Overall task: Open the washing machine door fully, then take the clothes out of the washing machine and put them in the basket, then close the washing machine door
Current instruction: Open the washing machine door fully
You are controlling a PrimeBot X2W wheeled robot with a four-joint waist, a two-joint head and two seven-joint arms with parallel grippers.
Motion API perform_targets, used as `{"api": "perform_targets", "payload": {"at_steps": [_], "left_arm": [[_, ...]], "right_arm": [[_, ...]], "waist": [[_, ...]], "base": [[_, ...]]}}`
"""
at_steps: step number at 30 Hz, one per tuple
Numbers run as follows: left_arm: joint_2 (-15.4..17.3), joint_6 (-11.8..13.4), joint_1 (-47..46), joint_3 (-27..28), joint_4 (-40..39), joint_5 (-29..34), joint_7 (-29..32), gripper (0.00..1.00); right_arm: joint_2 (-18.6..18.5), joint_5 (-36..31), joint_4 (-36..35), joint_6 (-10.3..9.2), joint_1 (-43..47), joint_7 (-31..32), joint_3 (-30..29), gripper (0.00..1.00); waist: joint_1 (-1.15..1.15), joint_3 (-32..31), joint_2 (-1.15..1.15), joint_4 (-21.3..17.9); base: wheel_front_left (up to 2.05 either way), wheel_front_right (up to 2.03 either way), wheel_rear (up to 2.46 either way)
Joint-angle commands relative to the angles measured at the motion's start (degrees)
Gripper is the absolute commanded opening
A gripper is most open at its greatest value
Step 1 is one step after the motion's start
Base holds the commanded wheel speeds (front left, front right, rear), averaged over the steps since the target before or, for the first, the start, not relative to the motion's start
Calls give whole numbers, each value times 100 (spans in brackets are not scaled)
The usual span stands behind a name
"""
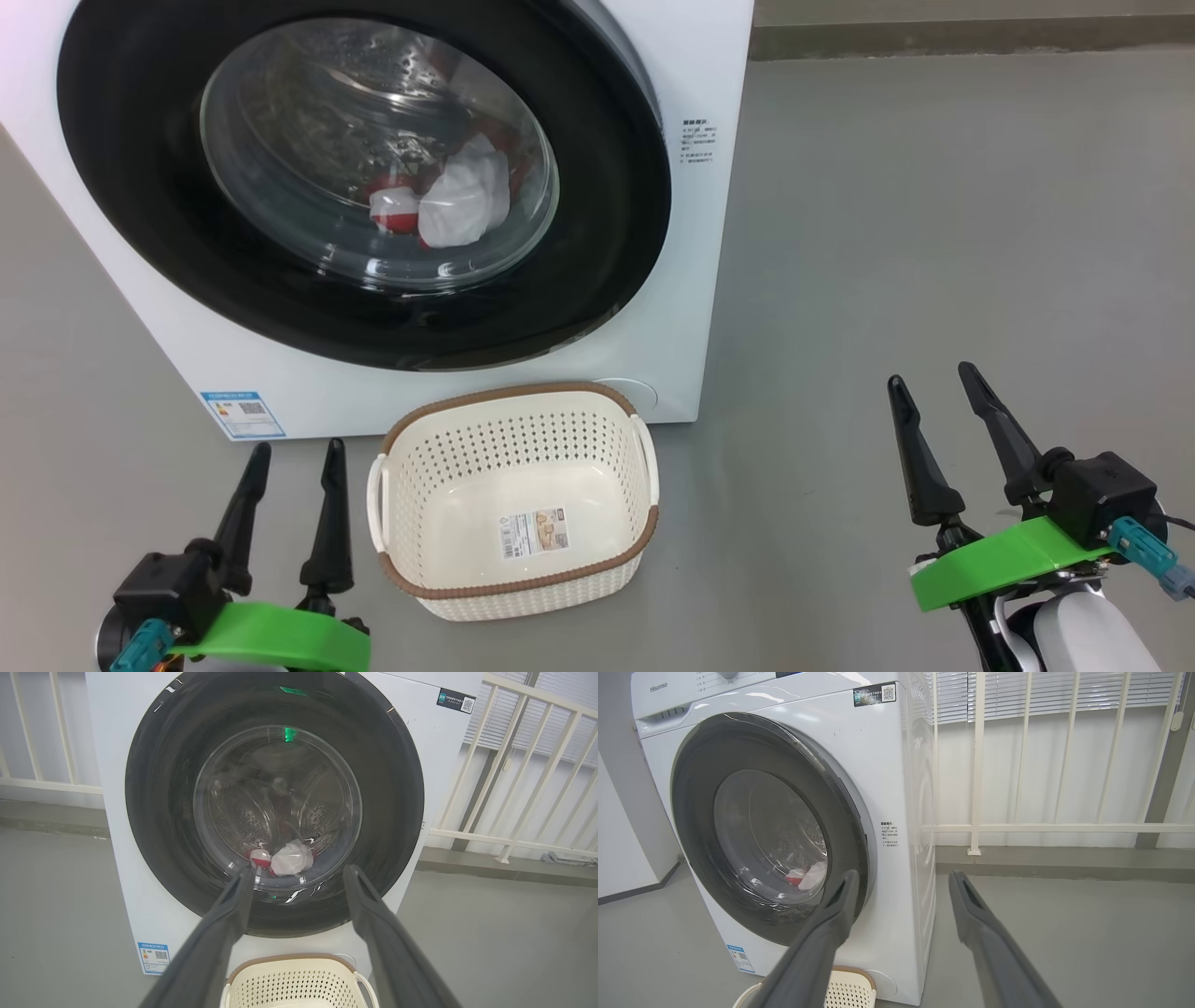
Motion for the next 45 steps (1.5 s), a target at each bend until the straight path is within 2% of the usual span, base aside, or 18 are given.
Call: {"api": "perform_targets", "payload": {"at_steps": [1,6,7,8,9,15,19,20,24,25,31,38,45], "left_arm": [[104,23,-196,160,-121,0,-52,100],[104,13,-223,130,-127,14,-52,100],[104,10,-233,113,-127,15,-52,100],[104,8,-243,96,-127,17,-52,100],[104,5,-262,80,-135,20,-52,100],[104,-10,-416,-30,-333,77,-52,100],[104,-16,-536,-135,-524,73,-52,100],[104,-14,-602,-191,-607,66,-52,100],[104,-2,-753,-307,-760,58,-52,100],[104,-2,-753,-307,-760,58,-52,100],[104,-47,-904,-484,-1174,-121,-52,100],[104,-62,-927,-609,-1325,-148,-52,100],[104,-33,-1141,-734,-1416,-199,-52,100]], "right_arm": [[-61,-16,-161,-4,-226,-52,127,100],[-52,35,-177,-4,-257,-52,132,98],[-50,76,-203,-4,-275,-52,138,63],[-50,119,-220,-4,-286,-52,156,17],[-52,175,-236,-4,-305,-52,174,0],[-82,871,-284,-4,-571,-52,285,0],[-107,1817,-306,-4,-971,-52,330,0],[-170,2298,-323,-4,-1211,-52,380,0],[-451,3374,-213,-4,-1722,-52,651,0],[-451,3374,-213,-4,-1722,-52,651,0],[-1003,4833,9,-4,-2547,15,1123,0],[-1392,6326,69,-4,-3365,566,1338,0],[-1692,7138,114,-4,-4144,1235,1320,0]], "waist": [[0,9,0,3],[0,82,0,49],[0,105,0,65],[0,142,0,81],[0,191,0,97],[0,574,0,198],[0,909,0,251],[0,1074,0,283],[0,1383,0,373],[0,1383,0,373],[0,1767,0,535],[0,2256,0,720],[0,2817,0,906]], "base": [[0,0,0],[0,0,0],[0,0,0],[0,0,0],[0,0,0],[0,0,0],[0,0,0],[0,0,0],[0,0,0],[0,0,0],[0,0,0],[0,0,0],[0,0,0]]}}
